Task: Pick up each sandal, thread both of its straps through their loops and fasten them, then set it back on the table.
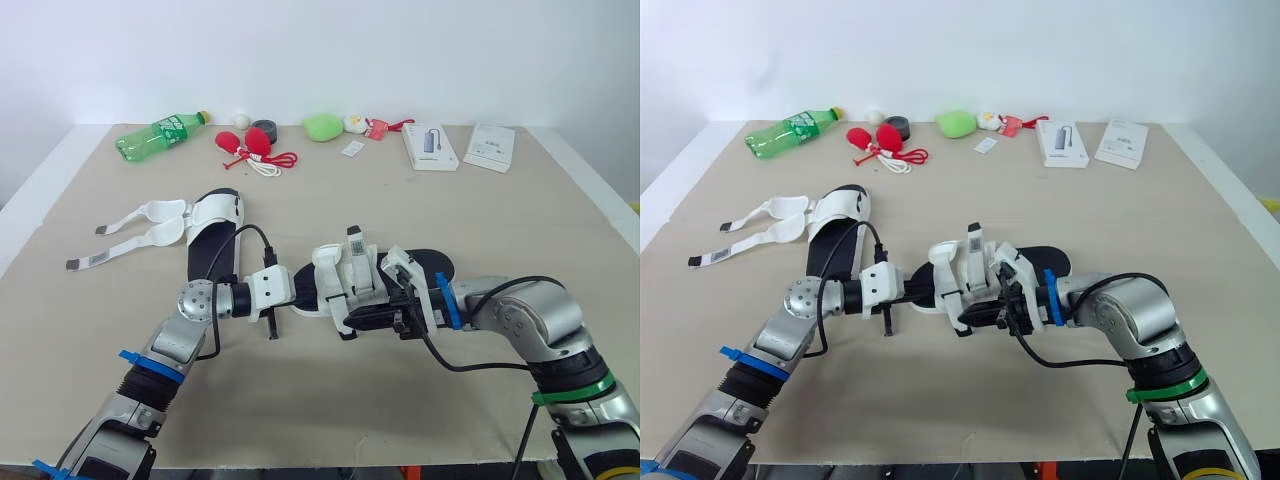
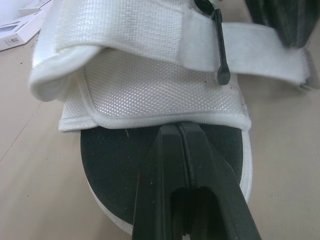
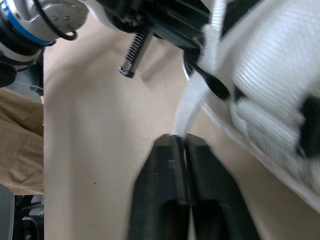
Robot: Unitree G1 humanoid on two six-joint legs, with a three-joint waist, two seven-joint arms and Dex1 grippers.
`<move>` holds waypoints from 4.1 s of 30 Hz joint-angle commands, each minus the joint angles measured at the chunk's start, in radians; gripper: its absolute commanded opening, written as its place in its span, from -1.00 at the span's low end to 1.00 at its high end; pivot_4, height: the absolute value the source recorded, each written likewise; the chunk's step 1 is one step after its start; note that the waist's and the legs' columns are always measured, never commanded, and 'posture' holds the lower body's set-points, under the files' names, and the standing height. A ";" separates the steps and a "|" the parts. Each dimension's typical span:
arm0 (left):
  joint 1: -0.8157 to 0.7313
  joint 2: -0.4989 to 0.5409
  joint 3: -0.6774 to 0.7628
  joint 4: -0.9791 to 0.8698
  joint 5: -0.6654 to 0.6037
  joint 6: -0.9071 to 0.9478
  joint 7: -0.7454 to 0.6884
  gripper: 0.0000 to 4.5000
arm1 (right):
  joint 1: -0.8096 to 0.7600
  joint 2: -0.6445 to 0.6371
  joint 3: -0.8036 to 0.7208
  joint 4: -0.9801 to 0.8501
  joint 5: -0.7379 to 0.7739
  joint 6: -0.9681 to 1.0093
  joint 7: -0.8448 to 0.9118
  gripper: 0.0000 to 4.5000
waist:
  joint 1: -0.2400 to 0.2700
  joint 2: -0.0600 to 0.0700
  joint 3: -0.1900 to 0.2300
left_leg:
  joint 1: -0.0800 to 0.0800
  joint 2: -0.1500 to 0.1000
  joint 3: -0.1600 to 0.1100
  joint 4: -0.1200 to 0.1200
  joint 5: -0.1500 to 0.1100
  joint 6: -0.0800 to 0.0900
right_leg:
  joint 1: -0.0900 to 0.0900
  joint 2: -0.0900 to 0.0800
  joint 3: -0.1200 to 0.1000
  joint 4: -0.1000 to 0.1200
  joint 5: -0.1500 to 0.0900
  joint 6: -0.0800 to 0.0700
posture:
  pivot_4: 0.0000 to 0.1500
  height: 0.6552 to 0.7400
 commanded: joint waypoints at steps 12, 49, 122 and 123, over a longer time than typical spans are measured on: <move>0.022 0.004 -0.045 0.037 0.029 0.012 -0.017 -1.00 | 0.092 -0.046 -0.044 -0.177 0.155 0.232 -0.054 -0.97 | 0.001 0.000 0.000 | 0.000 0.000 0.000 0.000 -0.001 0.000 | 0.001 0.000 0.000 0.000 -0.001 0.000 | 1.00 1.00; 0.009 -0.004 -0.041 0.054 0.020 0.015 -0.013 -1.00 | -0.307 0.036 0.218 0.732 -0.918 -2.573 0.402 0.85 | -0.001 0.000 0.001 | 0.016 0.000 0.001 0.000 -0.001 -0.001 | 0.016 -0.001 0.001 -0.001 -0.001 -0.001 | 1.00 1.00; 0.024 -0.017 -0.041 0.052 0.024 0.024 -0.008 -1.00 | -0.163 -0.041 0.200 0.214 -0.057 -1.094 0.056 -0.98 | 0.000 0.000 0.001 | 0.020 0.000 0.002 -0.003 -0.002 0.000 | 0.020 -0.002 0.002 0.000 -0.003 -0.004 | 1.00 1.00; 0.024 -0.018 -0.041 0.052 0.024 0.024 -0.008 -1.00 | -0.182 -0.028 0.191 0.231 -0.075 -1.049 0.038 -0.98 | 0.001 0.000 0.001 | 0.020 0.000 0.002 -0.003 -0.002 0.000 | 0.019 -0.002 0.001 0.000 -0.003 -0.004 | 1.00 1.00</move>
